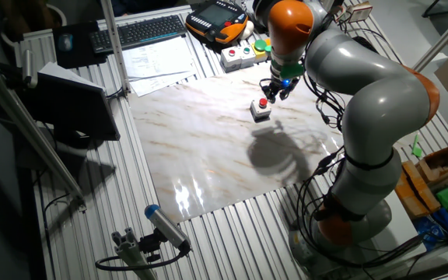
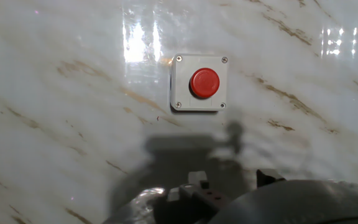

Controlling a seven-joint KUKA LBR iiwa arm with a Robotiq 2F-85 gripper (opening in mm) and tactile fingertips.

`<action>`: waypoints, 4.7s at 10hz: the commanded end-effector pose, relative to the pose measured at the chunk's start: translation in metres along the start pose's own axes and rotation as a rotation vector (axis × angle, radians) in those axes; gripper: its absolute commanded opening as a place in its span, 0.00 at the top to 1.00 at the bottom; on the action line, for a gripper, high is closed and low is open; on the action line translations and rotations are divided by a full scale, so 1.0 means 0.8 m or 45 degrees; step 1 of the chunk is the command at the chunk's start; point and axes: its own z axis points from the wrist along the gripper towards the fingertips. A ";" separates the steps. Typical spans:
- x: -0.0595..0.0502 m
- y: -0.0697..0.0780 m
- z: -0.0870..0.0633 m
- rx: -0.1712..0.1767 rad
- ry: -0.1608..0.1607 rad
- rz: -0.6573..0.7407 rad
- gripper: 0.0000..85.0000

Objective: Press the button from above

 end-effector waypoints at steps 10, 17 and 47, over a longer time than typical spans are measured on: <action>-0.006 -0.002 0.015 -0.096 -0.026 0.035 0.99; -0.025 0.002 0.045 -0.106 -0.043 0.041 0.99; -0.065 0.019 0.086 -0.125 -0.039 0.118 0.99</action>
